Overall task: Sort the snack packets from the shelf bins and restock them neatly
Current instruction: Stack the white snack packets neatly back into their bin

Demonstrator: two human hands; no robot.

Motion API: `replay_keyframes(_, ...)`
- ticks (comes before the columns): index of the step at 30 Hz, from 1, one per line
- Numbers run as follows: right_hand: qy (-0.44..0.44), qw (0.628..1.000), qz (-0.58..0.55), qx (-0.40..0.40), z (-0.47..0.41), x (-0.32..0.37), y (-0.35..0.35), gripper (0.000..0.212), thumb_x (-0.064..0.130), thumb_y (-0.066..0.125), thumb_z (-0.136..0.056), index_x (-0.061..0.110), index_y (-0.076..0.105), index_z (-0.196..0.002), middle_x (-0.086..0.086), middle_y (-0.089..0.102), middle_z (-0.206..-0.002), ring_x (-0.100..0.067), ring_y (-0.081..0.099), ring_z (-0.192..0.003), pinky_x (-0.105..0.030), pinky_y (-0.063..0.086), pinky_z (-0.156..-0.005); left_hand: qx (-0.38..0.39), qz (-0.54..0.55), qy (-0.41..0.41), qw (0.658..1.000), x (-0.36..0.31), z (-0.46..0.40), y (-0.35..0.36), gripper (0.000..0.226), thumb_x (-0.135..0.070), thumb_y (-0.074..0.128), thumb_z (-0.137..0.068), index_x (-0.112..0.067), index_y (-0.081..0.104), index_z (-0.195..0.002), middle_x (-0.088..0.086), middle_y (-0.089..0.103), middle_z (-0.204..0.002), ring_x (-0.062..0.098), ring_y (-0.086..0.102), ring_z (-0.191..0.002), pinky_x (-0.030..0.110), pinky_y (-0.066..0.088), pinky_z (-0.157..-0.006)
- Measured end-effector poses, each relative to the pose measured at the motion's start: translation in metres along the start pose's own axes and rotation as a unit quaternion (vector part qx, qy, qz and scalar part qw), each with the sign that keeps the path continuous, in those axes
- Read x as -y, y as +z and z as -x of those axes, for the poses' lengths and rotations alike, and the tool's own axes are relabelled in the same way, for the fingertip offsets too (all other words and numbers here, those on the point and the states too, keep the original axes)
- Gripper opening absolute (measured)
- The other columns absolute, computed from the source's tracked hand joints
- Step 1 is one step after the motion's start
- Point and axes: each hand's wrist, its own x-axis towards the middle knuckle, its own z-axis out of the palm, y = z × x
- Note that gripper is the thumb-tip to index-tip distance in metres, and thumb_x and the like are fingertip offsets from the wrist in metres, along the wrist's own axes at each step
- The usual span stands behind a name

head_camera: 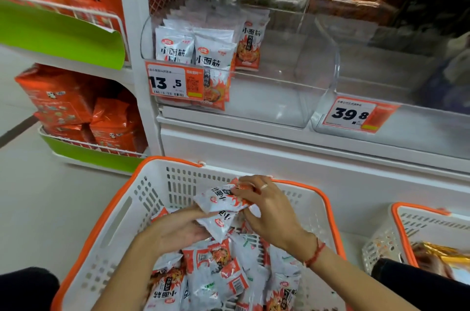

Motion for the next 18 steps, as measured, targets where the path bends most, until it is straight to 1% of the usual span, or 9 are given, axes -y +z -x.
replay_keyframes(2,0.036,0.995,-0.051,0.080,0.002,-0.002,-0.011,0.042,0.031,0.056,-0.091,0.033,0.057,-0.133,0.006,0.046,-0.145,-0.012,0.041,-0.132,-0.026,0.035,-0.107,0.041,0.016,0.022,0.999,-0.003,0.005,-0.001,0.071,0.006,0.093,-0.041,0.001,0.068,-0.108,0.027,0.066,-0.114,0.032,0.071,-0.089,0.034,0.060,-0.072)
replay_keyframes(4,0.103,0.973,-0.156,0.137,0.002,-0.001,-0.020,0.037,0.046,0.047,-0.098,0.041,0.051,-0.135,0.018,0.039,-0.148,0.001,0.033,-0.134,-0.022,0.026,-0.111,0.041,-0.007,0.036,0.998,-0.007,0.005,-0.003,0.066,-0.002,0.097,-0.031,-0.002,0.077,-0.093,0.024,0.067,-0.111,0.030,0.068,-0.088,0.033,0.059,-0.076)
replay_keyframes(6,0.161,0.945,-0.261,0.112,-0.003,0.000,-0.023,0.033,0.048,0.044,-0.097,0.041,0.062,-0.122,0.024,0.054,-0.131,0.007,0.046,-0.122,-0.021,0.039,-0.101,0.038,-0.037,0.041,0.998,-0.009,0.004,-0.002,0.055,-0.014,0.096,-0.038,-0.007,0.079,-0.090,0.020,0.066,-0.109,0.025,0.061,-0.088,0.032,0.052,-0.078)
replay_keyframes(9,0.195,0.947,-0.245,0.067,-0.014,0.000,-0.026,0.021,0.041,0.068,-0.086,0.035,0.071,-0.106,0.023,0.064,-0.105,0.002,0.055,-0.099,-0.018,0.042,-0.079,-0.002,-0.036,0.062,0.997,-0.009,0.002,0.001,0.034,-0.023,0.074,-0.071,-0.008,0.073,-0.101,0.017,0.069,-0.105,0.025,0.060,-0.090,0.035,0.046,-0.083)
replay_keyframes(10,0.203,0.950,-0.224,0.080,-0.015,-0.002,-0.026,0.032,0.044,0.072,-0.081,0.035,0.067,-0.111,0.023,0.061,-0.108,0.003,0.052,-0.101,-0.018,0.040,-0.082,-0.011,-0.044,0.075,0.996,-0.010,0.002,0.003,0.028,-0.025,0.062,-0.082,-0.009,0.068,-0.105,0.015,0.071,-0.103,0.025,0.061,-0.090,0.035,0.045,-0.081)
replay_keyframes(12,0.225,0.935,-0.228,0.155,-0.017,-0.005,-0.028,0.059,0.051,0.073,-0.077,0.037,0.052,-0.129,0.018,0.050,-0.127,0.002,0.043,-0.117,-0.022,0.039,-0.099,-0.023,-0.106,0.086,0.990,-0.012,0.003,0.009,0.026,-0.032,0.049,-0.090,-0.013,0.065,-0.099,0.007,0.072,-0.086,0.017,0.058,-0.074,0.027,0.037,-0.065)
replay_keyframes(14,0.243,0.888,-0.307,0.240,-0.018,-0.005,-0.030,0.061,0.049,0.067,-0.082,0.031,0.047,-0.137,0.013,0.050,-0.136,-0.003,0.048,-0.123,-0.029,0.043,-0.104,-0.013,-0.161,0.069,0.984,-0.016,0.004,0.011,0.036,-0.046,0.046,-0.087,-0.018,0.068,-0.088,0.003,0.069,-0.076,0.011,0.054,-0.062,0.026,0.029,-0.057)
replay_keyframes(16,0.256,0.840,-0.412,0.244,-0.018,-0.005,-0.029,0.043,0.037,0.063,-0.090,0.020,0.058,-0.129,0.004,0.065,-0.124,-0.009,0.062,-0.112,-0.027,0.051,-0.094,-0.003,-0.177,0.046,0.983,-0.019,0.004,0.009,0.060,-0.064,0.032,-0.089,-0.020,0.072,-0.097,0.009,0.073,-0.098,0.013,0.063,-0.081,0.030,0.038,-0.070)
replay_keyframes(18,0.304,0.823,-0.451,0.164,-0.019,-0.006,-0.024,0.036,0.029,0.066,-0.089,0.014,0.061,-0.122,-0.004,0.069,-0.114,-0.018,0.067,-0.103,-0.028,0.055,-0.087,0.010,-0.133,0.056,0.990,-0.021,0.001,0.010,0.078,-0.077,0.022,-0.085,-0.019,0.065,-0.116,0.011,0.069,-0.117,0.019,0.062,-0.111,0.036,0.037,-0.099)
